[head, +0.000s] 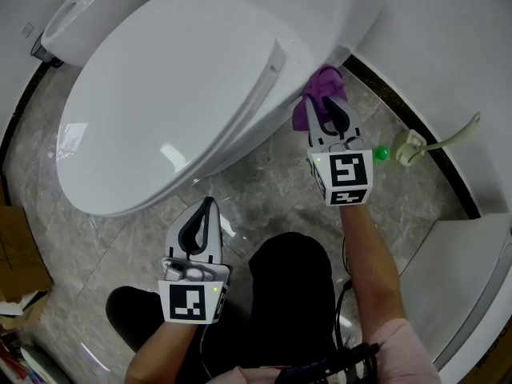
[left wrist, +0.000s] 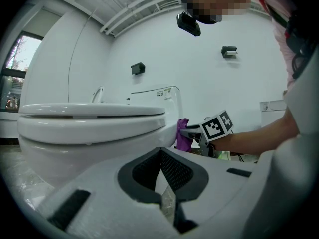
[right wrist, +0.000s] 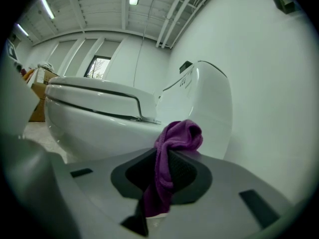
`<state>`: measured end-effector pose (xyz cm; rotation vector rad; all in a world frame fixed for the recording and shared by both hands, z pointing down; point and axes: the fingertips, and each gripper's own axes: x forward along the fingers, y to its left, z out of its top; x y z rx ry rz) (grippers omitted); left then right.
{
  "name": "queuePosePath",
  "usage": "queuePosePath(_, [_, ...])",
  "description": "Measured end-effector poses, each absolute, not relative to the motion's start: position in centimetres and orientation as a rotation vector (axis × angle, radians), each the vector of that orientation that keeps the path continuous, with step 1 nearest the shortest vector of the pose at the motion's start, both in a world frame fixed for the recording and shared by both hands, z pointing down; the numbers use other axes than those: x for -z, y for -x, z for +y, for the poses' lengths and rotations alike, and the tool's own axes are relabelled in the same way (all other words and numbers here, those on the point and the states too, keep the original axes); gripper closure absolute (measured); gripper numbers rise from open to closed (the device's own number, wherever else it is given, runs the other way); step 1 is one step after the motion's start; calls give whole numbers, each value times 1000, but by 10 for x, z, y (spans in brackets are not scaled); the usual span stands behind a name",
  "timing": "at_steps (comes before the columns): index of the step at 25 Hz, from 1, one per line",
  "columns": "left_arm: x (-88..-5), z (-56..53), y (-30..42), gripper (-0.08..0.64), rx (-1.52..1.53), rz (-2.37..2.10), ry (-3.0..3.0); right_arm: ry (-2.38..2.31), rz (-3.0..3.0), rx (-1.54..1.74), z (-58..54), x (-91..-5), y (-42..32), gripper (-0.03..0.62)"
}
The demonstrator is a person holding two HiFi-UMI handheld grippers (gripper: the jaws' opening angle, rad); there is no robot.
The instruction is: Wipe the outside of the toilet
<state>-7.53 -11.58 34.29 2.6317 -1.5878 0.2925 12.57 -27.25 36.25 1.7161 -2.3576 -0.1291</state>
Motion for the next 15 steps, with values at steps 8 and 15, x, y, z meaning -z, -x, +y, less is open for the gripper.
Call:
queuePosePath(8, [-342,-114,89,554,-282,-1637,-2592,-1681,-2390,154,-263,-360,-111,522])
queuePosePath(15, [-337,-108,95,554,-287,-1650,-2601,-1638,-2413,188,-254,-354,-95,523])
